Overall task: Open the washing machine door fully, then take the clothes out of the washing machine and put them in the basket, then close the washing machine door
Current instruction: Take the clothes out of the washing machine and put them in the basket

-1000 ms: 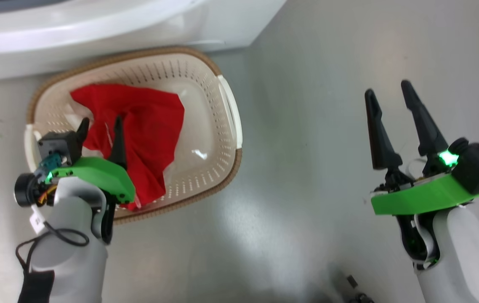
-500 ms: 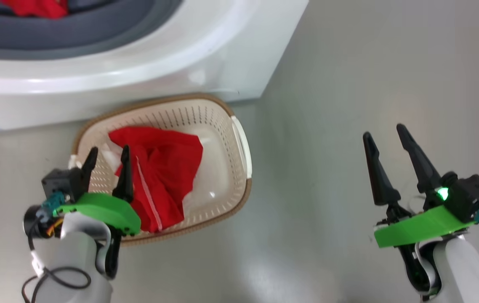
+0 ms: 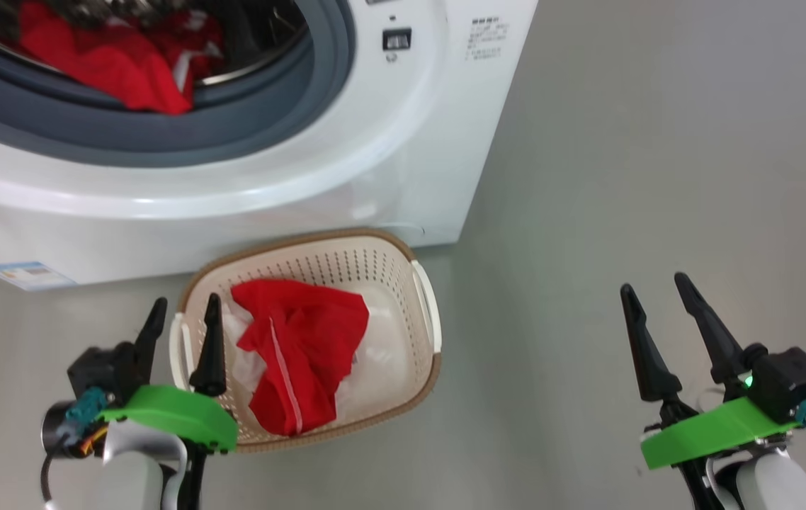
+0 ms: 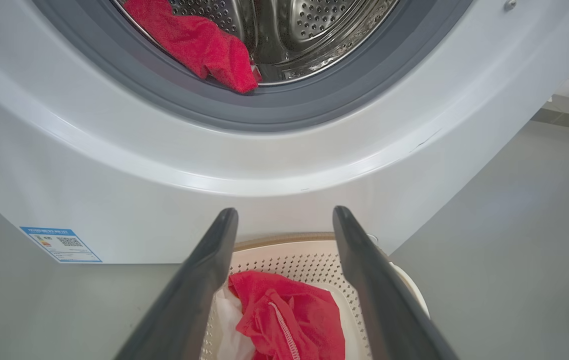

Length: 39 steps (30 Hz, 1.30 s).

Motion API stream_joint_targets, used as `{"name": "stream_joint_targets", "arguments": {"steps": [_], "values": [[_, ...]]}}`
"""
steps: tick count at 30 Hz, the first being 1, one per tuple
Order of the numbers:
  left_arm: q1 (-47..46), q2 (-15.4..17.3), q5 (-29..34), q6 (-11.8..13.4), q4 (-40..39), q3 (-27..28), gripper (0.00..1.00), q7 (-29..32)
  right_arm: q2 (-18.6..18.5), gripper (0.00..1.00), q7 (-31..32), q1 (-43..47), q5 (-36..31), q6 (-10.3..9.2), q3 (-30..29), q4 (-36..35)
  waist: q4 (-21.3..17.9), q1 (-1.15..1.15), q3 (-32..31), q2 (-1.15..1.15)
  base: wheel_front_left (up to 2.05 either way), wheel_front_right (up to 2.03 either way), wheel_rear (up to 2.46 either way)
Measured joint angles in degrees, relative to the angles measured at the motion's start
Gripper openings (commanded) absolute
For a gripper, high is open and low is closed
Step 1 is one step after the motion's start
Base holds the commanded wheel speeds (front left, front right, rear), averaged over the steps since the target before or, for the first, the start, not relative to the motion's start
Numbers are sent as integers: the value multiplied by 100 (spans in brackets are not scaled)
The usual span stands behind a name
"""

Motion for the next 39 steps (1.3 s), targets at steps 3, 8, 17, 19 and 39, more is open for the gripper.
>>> {"name": "stream_joint_targets", "arguments": {"steps": [3, 8, 17, 19, 39], "values": [[199, 2, -11, -23, -230, 2, 100, 0, 13, 100, 0, 123, -22, 0, -51, -1, 44, 0, -186, 0, 0, 0, 0], [522, 3, -9, -40, -645, -8, 100, 0, 32, 100, 0, 341, -22, 0, -152, 0, 124, 0, -444, 0, 0, 0, 0], [1278, 15, 2, -25, -1392, 31, 100, 0, 59, 100, 1, 717, -26, 0, -267, 3, 191, 0, -828, 0, 0, 0, 0], [1426, 23, 8, -4, -1530, 33, 100, 0, 59, 100, 1, 788, -27, 0, -311, 2, 195, 0, -890, 0, 0, 0, 0], [2340, 77, 30, 421, -2458, -78, 100, 0, 96, 100, 1, 1104, -29, 0, -356, -41, 169, 0, -1026, 0, 0, 0, 0]]}}
